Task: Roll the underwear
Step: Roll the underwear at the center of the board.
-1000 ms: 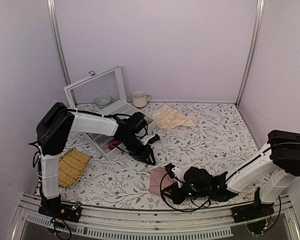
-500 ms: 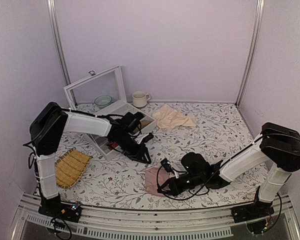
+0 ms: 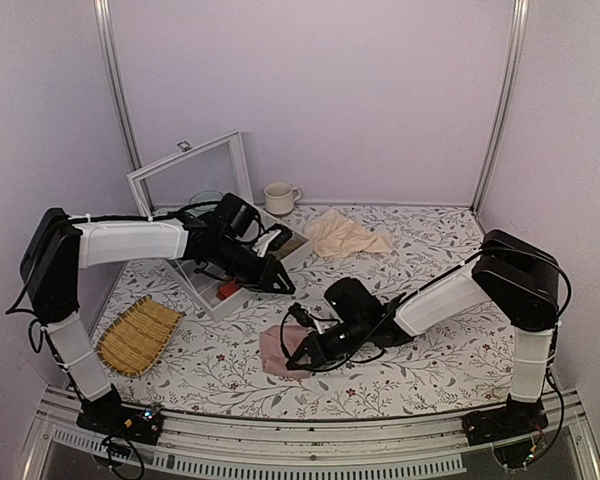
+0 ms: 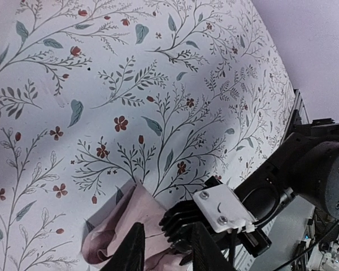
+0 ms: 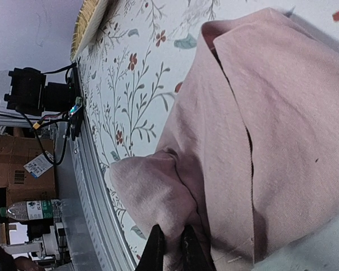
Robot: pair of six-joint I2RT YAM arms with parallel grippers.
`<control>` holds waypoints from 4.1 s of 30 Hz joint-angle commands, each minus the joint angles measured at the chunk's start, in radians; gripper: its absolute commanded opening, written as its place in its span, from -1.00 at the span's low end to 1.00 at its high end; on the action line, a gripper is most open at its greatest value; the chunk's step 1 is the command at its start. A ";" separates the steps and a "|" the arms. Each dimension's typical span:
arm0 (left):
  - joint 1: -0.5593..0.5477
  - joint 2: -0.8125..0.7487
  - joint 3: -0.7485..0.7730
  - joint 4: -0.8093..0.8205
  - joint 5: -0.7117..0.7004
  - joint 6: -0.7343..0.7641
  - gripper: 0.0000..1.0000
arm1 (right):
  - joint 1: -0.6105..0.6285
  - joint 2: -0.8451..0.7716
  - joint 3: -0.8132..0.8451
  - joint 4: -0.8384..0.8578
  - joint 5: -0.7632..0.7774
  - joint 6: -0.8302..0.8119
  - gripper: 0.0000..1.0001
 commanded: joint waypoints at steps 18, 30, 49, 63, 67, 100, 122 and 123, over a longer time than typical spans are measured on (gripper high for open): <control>0.065 -0.335 -0.484 0.277 -0.009 -0.229 -0.09 | -0.117 0.247 0.375 -0.567 0.143 -0.213 -1.00; 0.032 -0.192 -0.557 0.468 0.041 -0.234 0.01 | -0.117 0.246 0.444 -0.671 0.130 -0.257 -1.00; 0.012 -0.044 -0.520 0.523 0.039 -0.270 -0.05 | -0.117 0.276 0.506 -0.730 0.129 -0.301 -1.00; -0.006 0.000 -0.497 0.530 0.050 -0.276 -0.25 | -0.114 0.295 0.532 -0.750 0.122 -0.313 -1.00; -0.006 0.002 -0.495 0.528 0.052 -0.275 -0.42 | -0.112 0.310 0.552 -0.770 0.119 -0.326 -1.00; 0.002 0.032 -0.455 0.398 0.105 -0.151 -1.00 | -0.073 -0.083 0.321 -0.458 0.342 -0.490 -0.28; 0.030 0.074 -0.400 0.287 0.144 -0.041 -1.00 | 0.110 -0.199 0.093 -0.200 0.606 -0.728 -0.14; 0.030 0.075 -0.397 0.285 0.142 -0.041 -1.00 | 0.111 -0.193 0.096 -0.199 0.601 -0.734 -0.14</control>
